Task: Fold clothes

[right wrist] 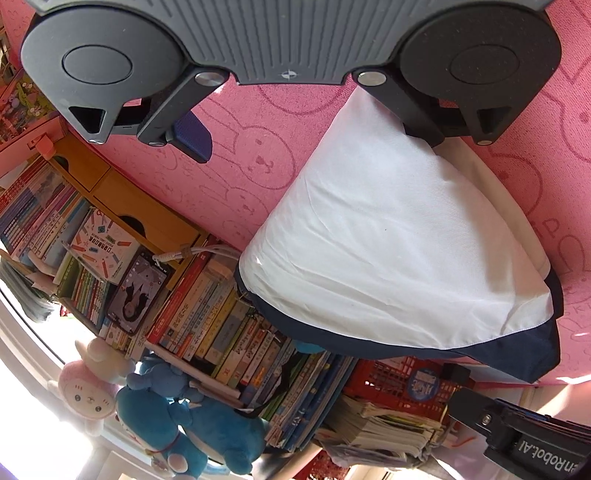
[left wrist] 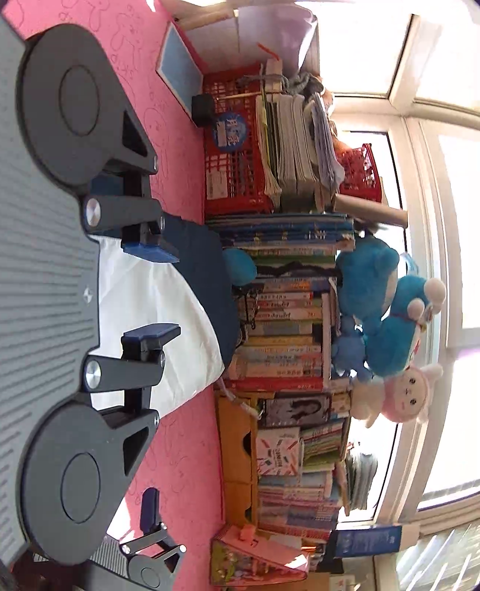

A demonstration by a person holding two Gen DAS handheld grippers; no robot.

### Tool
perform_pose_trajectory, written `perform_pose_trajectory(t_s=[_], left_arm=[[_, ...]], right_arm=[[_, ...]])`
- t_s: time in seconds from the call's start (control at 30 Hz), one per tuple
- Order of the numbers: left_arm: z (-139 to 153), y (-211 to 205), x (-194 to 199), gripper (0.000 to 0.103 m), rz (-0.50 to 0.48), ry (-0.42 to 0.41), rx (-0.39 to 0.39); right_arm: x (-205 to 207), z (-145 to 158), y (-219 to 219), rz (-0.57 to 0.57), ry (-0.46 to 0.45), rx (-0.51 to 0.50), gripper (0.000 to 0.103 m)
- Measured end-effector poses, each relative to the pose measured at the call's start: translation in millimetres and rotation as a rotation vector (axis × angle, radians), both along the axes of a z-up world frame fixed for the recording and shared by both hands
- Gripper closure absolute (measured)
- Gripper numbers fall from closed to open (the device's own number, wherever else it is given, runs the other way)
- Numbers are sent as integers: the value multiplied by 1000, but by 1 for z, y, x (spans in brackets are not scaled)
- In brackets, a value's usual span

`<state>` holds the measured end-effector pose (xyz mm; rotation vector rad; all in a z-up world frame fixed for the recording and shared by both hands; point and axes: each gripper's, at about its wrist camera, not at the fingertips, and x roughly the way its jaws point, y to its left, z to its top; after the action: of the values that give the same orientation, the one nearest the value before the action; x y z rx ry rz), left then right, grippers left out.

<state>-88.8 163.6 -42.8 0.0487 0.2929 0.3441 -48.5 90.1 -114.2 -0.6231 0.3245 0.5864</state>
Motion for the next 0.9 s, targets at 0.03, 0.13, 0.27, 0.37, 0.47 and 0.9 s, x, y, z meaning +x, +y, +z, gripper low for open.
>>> perform_pose_trajectory(t_s=[0.03,0.13,0.27,0.37,0.47,0.9], left_arm=[[-6,-11,9,69,-28,33,45],[-26,-7,32,66,21,141,48],[-40,44,17,69,99,196,-147],[-43,55,-1,72,155,225,-53],[-43,67,-13,75,136,240,-87],[-38,55,-15,82,117,251,-149]], right_arm=[[0,0,0,0,1,1,11],[7,-1,-5,-2,49,30,10],[16,-1,-11,-2,112,69,10],[16,0,-12,0,122,75,10],[14,-1,-11,2,115,71,10],[3,4,-21,40,122,93,86]])
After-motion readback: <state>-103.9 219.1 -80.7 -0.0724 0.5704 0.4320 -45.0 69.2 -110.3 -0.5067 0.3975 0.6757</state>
